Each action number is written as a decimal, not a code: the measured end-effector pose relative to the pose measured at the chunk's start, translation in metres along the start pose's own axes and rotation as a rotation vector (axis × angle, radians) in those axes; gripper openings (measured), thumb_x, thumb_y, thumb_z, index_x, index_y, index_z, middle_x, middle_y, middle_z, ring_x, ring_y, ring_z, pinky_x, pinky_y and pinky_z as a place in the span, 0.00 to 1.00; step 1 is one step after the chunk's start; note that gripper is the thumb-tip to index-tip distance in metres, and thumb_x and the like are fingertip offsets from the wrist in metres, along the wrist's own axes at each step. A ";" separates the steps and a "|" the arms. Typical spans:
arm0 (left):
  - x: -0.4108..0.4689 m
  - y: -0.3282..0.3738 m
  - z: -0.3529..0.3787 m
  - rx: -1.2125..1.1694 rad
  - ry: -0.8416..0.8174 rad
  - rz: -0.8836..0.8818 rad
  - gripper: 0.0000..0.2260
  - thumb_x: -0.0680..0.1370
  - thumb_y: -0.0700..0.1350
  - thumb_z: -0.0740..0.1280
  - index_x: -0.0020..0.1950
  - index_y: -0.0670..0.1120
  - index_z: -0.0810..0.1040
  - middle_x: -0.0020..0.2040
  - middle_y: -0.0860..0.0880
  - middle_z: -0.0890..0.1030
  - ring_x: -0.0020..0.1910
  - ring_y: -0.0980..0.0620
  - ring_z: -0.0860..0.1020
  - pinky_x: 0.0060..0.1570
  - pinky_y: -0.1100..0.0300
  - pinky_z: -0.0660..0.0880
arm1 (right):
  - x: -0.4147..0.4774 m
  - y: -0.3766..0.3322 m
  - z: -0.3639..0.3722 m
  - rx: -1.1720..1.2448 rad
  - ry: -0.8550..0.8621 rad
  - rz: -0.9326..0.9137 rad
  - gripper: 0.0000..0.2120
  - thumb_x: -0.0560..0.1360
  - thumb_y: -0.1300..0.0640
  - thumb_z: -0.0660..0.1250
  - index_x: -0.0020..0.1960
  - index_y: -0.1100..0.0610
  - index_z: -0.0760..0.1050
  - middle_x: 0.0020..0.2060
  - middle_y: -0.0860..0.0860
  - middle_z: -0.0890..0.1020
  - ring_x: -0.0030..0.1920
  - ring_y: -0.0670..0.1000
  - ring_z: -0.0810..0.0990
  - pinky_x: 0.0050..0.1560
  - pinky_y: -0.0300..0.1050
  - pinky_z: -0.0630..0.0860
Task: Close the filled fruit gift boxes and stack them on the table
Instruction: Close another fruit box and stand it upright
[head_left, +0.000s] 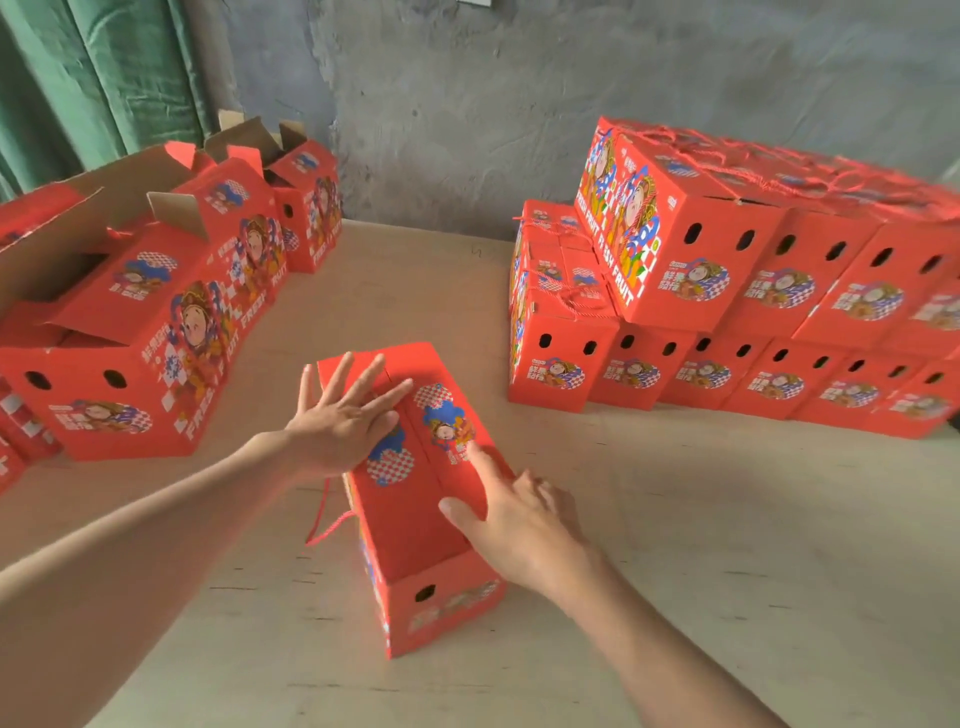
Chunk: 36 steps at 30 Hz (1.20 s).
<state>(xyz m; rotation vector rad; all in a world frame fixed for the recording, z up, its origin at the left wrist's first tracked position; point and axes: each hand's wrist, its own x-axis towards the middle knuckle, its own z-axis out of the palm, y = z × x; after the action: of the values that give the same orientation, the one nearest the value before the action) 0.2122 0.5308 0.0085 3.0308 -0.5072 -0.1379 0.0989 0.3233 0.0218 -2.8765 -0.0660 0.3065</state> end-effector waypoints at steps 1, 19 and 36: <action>0.004 -0.001 -0.001 -0.006 -0.001 -0.012 0.22 0.82 0.57 0.42 0.74 0.64 0.39 0.76 0.55 0.33 0.74 0.47 0.32 0.68 0.39 0.32 | -0.002 -0.008 0.005 -0.041 0.037 -0.006 0.34 0.76 0.33 0.48 0.77 0.45 0.44 0.63 0.67 0.70 0.65 0.64 0.67 0.63 0.56 0.61; -0.091 0.033 0.042 -1.174 0.034 -0.698 0.30 0.80 0.61 0.51 0.29 0.41 0.73 0.24 0.47 0.76 0.25 0.48 0.75 0.34 0.59 0.75 | 0.034 0.010 0.005 1.509 -0.069 0.250 0.14 0.79 0.51 0.61 0.57 0.60 0.77 0.48 0.56 0.82 0.45 0.52 0.80 0.47 0.44 0.76; -0.069 0.051 -0.101 -0.669 0.759 0.181 0.09 0.78 0.35 0.64 0.43 0.35 0.83 0.46 0.43 0.83 0.47 0.47 0.80 0.50 0.56 0.74 | 0.026 -0.076 -0.095 1.421 -0.034 -0.286 0.11 0.77 0.70 0.57 0.41 0.64 0.76 0.38 0.58 0.78 0.38 0.53 0.78 0.43 0.37 0.78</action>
<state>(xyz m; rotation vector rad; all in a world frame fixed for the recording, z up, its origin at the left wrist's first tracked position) 0.1412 0.5101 0.1185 2.1412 -0.5102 0.6767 0.1427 0.3758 0.1255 -1.4297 -0.1737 0.2021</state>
